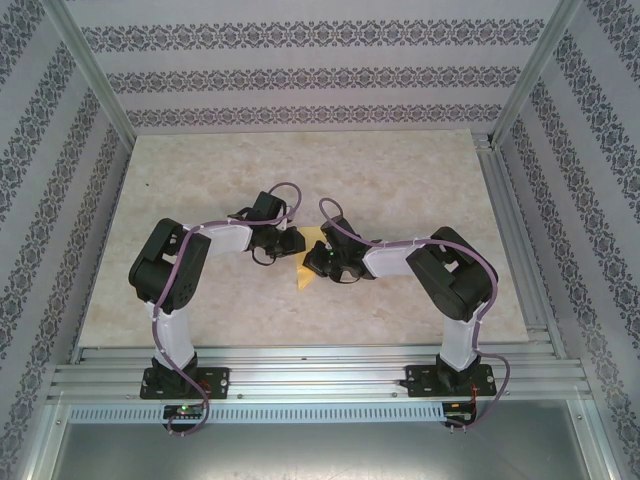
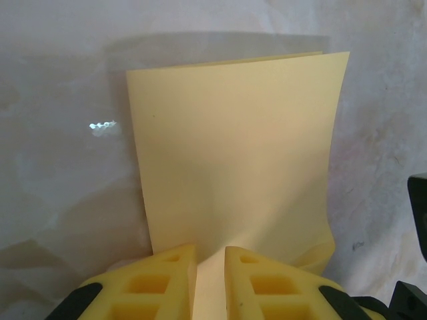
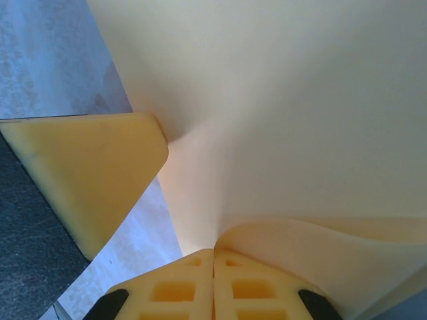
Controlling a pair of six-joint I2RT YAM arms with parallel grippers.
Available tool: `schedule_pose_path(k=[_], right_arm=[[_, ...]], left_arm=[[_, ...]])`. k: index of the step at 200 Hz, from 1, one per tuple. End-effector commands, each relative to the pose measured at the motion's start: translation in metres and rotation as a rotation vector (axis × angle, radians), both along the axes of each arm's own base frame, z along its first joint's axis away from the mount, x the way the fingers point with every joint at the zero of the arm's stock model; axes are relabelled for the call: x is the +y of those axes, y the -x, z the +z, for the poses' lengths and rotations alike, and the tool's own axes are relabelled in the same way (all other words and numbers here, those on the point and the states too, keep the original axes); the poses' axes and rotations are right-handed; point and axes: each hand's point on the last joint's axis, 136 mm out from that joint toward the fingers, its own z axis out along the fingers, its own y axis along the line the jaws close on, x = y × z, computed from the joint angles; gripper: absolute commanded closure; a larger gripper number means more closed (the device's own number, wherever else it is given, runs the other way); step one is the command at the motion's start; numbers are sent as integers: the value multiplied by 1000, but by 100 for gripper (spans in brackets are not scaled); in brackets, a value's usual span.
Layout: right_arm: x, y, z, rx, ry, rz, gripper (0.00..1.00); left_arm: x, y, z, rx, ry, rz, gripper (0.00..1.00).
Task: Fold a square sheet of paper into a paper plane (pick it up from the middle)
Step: Third fold the triangle at the center of the table.
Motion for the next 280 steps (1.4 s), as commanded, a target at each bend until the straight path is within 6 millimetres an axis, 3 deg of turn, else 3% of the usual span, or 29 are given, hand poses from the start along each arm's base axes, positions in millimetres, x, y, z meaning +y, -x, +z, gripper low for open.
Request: schedule_pose_path(k=[1, 44, 80, 113, 137, 165, 210, 253, 280], right_arm=[[1, -3, -4, -5, 16, 20, 89], [-1, -1, -9, 8, 37, 21, 80], [-4, 1, -14, 18, 52, 22, 71], [-5, 1, -13, 13, 62, 27, 59], [-7, 2, -13, 13, 70, 25, 57], [-10, 2, -13, 9, 81, 18, 66], [-12, 4, -19, 20, 99, 16, 90], [-14, 6, -22, 26, 111, 15, 100], [-14, 6, -21, 27, 109, 15, 100]], left_arm=[[0, 2, -3, 23, -7, -18, 79], [2, -6, 21, -25, -1, 24, 76], [24, -16, 41, -65, 4, 127, 73], [44, -14, 45, -66, 14, 179, 73], [49, -6, 46, -64, 9, 167, 72], [46, 5, 47, -51, 35, 131, 73], [27, 25, 46, -34, 67, 37, 77], [1, 43, 38, -8, 79, -40, 84], [-5, 51, 28, 18, 71, -54, 90]])
